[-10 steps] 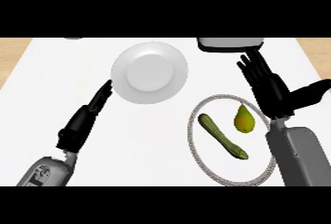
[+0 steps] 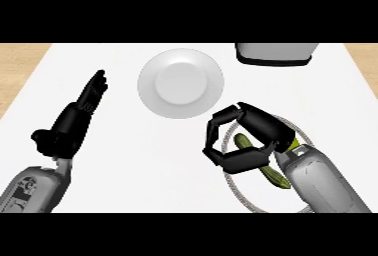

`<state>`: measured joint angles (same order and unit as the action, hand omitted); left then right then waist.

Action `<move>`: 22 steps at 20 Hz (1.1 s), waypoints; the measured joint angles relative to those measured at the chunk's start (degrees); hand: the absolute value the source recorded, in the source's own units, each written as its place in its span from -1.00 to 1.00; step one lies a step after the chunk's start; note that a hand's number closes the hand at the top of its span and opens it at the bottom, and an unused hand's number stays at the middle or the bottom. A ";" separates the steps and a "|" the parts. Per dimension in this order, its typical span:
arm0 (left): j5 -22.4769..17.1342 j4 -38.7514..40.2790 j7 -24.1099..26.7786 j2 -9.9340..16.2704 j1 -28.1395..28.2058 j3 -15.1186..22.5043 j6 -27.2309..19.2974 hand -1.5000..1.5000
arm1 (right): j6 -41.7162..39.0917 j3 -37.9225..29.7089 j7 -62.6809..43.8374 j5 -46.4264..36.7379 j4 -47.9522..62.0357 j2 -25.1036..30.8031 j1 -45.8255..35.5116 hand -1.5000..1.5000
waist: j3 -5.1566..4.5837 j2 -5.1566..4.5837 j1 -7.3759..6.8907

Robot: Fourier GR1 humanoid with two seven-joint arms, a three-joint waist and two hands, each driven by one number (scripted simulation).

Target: Pick the squash from the placemat and place it in the plate

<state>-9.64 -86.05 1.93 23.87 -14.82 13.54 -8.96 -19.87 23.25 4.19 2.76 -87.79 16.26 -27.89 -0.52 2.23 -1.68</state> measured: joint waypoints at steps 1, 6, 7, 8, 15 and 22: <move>-0.63 -0.14 -0.14 0.49 0.08 -1.00 0.12 0.00 | 1.30 2.79 1.21 -3.66 -0.53 -0.08 2.01 -1.00 | 0.12 -0.34 0.31; -2.93 -2.54 -2.80 2.35 -0.40 -4.64 0.53 0.00 | 8.54 10.35 13.90 -10.77 1.03 -2.63 16.70 -1.00 | 0.51 -1.59 1.37; -3.43 -2.54 -3.22 2.66 -0.62 -5.30 0.93 0.00 | 9.29 10.81 16.74 -10.78 1.36 -2.87 19.02 -1.00 | 0.54 -1.73 1.53; -3.68 -2.98 -3.65 2.76 -0.62 -5.79 1.03 0.00 | 9.50 10.62 19.86 -10.49 1.62 -2.43 20.89 -1.00 | 0.55 -1.83 1.60; -3.81 -5.33 -5.55 3.02 0.39 -8.62 2.82 0.00 | 9.41 5.00 25.65 -10.78 -2.79 0.80 22.48 -1.00 | 0.53 -2.08 1.85; -3.27 -5.08 -6.43 2.84 -0.44 -9.22 2.71 0.00 | 5.62 1.50 9.75 -18.14 -11.71 11.43 15.65 -1.00 | 0.35 -1.80 2.20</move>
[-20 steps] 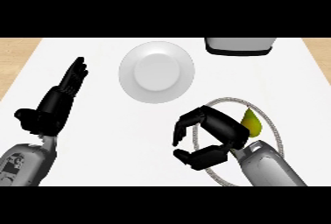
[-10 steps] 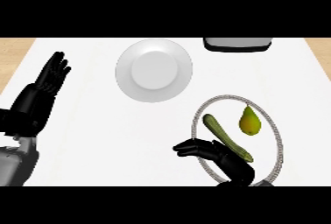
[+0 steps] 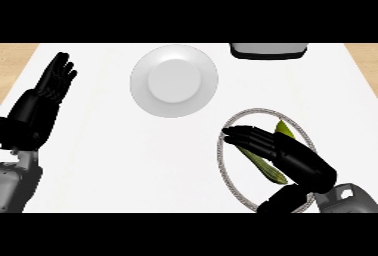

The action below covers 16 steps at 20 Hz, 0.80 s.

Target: Pick the squash from the placemat and place it in the plate

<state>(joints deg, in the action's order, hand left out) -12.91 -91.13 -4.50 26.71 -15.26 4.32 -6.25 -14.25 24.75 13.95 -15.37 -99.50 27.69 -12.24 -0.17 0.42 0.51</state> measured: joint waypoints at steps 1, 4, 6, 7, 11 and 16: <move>0.23 0.31 0.17 -0.15 0.01 0.06 -0.07 0.00 | -1.27 -0.04 -2.30 -1.31 -0.86 1.85 -0.99 -1.00 | -0.02 0.00 0.08; -0.22 0.22 -0.18 0.05 -0.07 -0.40 0.48 0.00 | -6.31 0.74 -10.06 -3.97 -3.47 6.17 -3.48 -1.00 | -0.04 0.01 -0.08; -0.21 0.19 -0.70 0.12 -0.59 -0.61 0.53 0.00 | -10.18 1.91 -14.87 -5.29 -5.15 8.23 -5.10 -1.00 | -0.04 -0.02 -0.15; 0.16 0.03 -0.53 -0.18 -0.41 -0.32 0.36 0.00 | -12.48 2.52 -16.92 -5.60 -5.70 9.25 -5.89 -1.00 | -0.03 -0.04 -0.25; 0.17 -0.31 -0.69 -0.50 -0.36 -0.65 1.06 0.00 | -19.00 5.30 -24.25 -7.48 -6.74 9.76 -7.53 -1.00 | 0.05 -0.21 -0.52; 1.59 0.56 0.09 -2.05 -0.60 -1.05 2.09 0.00 | -22.89 6.40 -28.38 -11.55 -4.95 6.33 -8.84 -1.00 | 0.12 -0.37 -0.60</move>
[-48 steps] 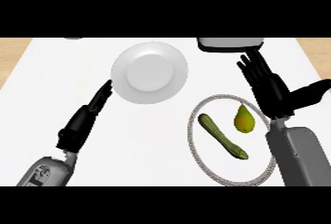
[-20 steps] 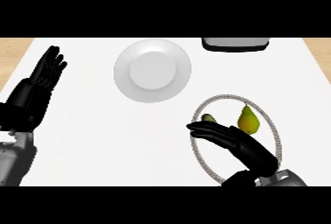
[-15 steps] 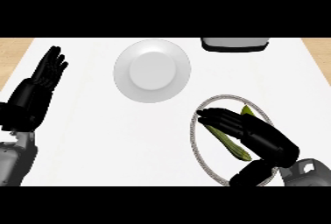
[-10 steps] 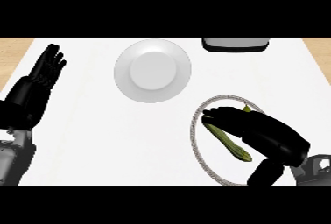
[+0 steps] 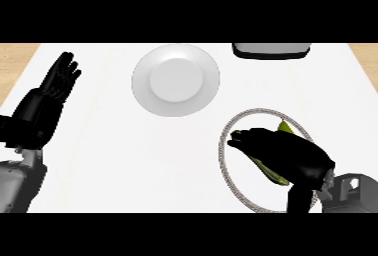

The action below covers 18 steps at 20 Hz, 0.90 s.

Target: Pick the squash from the placemat and place it in the plate

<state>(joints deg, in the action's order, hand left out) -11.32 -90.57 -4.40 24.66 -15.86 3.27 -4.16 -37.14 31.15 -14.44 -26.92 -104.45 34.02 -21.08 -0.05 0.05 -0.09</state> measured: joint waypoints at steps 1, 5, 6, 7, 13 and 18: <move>0.37 -0.53 -0.49 -0.27 0.04 -0.05 -0.02 0.00 | 0.51 0.35 0.40 -1.75 1.41 -1.07 -0.22 -1.00 | 0.01 -0.01 -0.06; 1.20 -0.35 -1.09 -0.97 -0.43 -1.15 0.69 0.00 | 0.29 0.58 -0.49 -6.83 2.38 -2.83 0.37 -1.00 | 0.04 -0.03 -0.02; 1.16 -0.12 -1.34 -1.02 -0.67 -1.45 0.95 0.00 | 0.81 0.78 0.16 -8.40 4.33 -3.07 -0.05 -1.00 | 0.04 -0.05 -0.09; 1.26 -0.46 -1.64 -1.19 -0.47 -1.57 1.03 0.00 | 0.86 1.01 -0.06 -9.76 5.95 -3.93 -0.76 -1.00 | 0.05 -0.07 -0.16; 2.06 -0.74 -0.78 -2.20 0.85 -3.10 2.92 0.00 | 1.99 0.51 2.38 -16.32 12.74 -6.18 -0.64 -1.00 | 0.05 -0.07 -0.15; 3.71 -0.70 0.35 -3.82 1.90 -3.68 3.74 0.00 | 2.99 -0.46 6.05 -20.56 18.96 -8.55 -0.98 -1.00 | 0.05 -0.09 -0.14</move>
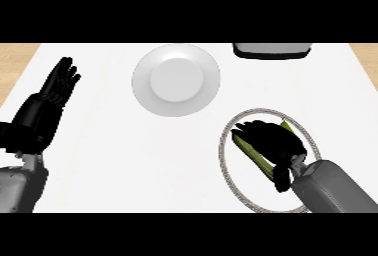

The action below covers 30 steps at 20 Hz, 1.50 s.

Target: Pick the squash from the placemat and place it in the plate

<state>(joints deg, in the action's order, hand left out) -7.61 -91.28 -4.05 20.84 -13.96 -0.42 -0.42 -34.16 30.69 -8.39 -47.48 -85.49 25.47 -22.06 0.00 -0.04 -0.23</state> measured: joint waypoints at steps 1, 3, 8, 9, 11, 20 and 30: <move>0.19 0.01 -0.32 -0.25 -0.27 -0.23 0.10 0.00 | 0.19 0.09 0.48 -1.01 0.84 -0.41 0.36 -1.00 | 0.00 0.01 0.03; 0.34 -0.31 -1.12 -0.28 -0.74 -0.84 0.66 0.00 | 1.04 -0.05 3.07 -2.63 3.38 -0.51 0.61 -1.00 | 0.00 0.00 0.03; 2.25 -0.83 -1.86 -2.07 -0.98 -1.21 0.88 0.00 | 0.37 -0.93 4.08 -6.63 4.56 -2.67 2.10 -1.00 | -0.02 0.08 0.14; 2.29 -1.12 -2.20 -2.18 -1.06 -1.49 1.05 0.00 | 1.01 -1.20 4.93 -7.54 5.70 -2.70 2.10 -1.00 | -0.02 0.10 0.11; 1.96 -1.06 -3.31 -2.03 -2.19 -2.09 1.61 0.00 | 3.39 -1.05 6.12 -9.51 8.92 -3.56 1.79 -1.00 | -0.10 0.22 0.07; 2.44 -1.13 -3.10 -2.60 -1.42 -3.22 2.91 0.00 | 16.39 -3.75 13.25 -13.79 14.44 -7.04 -0.52 1.00 | -0.32 0.42 0.03; 2.75 -1.96 -3.18 -2.11 0.62 -5.25 2.31 0.00 | 27.40 -18.92 -6.30 -16.12 11.95 -6.91 6.01 1.00 | -0.29 0.87 3.52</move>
<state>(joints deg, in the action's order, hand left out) -4.86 -93.24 -7.23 18.73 -13.34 -5.67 1.88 -6.76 11.77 -14.69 -63.60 -73.54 18.56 -16.05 -0.29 0.83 3.29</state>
